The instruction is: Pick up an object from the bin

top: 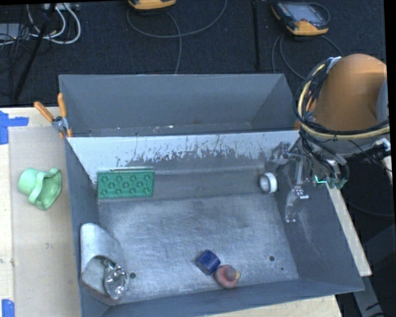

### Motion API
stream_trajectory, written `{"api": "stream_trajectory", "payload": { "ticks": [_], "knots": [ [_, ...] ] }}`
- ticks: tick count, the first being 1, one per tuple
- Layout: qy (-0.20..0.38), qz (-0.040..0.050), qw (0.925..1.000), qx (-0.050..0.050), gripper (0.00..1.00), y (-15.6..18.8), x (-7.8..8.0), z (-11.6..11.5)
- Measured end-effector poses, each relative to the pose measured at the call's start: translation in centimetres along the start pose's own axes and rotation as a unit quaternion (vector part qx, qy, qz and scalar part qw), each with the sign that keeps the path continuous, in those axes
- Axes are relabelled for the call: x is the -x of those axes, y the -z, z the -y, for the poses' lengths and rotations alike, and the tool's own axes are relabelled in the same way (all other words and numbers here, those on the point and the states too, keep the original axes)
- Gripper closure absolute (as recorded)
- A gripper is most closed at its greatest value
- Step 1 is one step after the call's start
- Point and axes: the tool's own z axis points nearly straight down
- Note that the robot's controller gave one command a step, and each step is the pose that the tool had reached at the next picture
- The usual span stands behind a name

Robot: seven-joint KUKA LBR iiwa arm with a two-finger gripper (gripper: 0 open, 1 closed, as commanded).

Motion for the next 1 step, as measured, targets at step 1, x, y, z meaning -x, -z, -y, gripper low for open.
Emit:
{"api": "stream_trajectory", "payload": {
  "ticks": [1],
  "knots": [
    [0.192, 0.0070, 0.9813, -0.002, 0.00, -12.84, -6.34, -5.53]
  ]
}}
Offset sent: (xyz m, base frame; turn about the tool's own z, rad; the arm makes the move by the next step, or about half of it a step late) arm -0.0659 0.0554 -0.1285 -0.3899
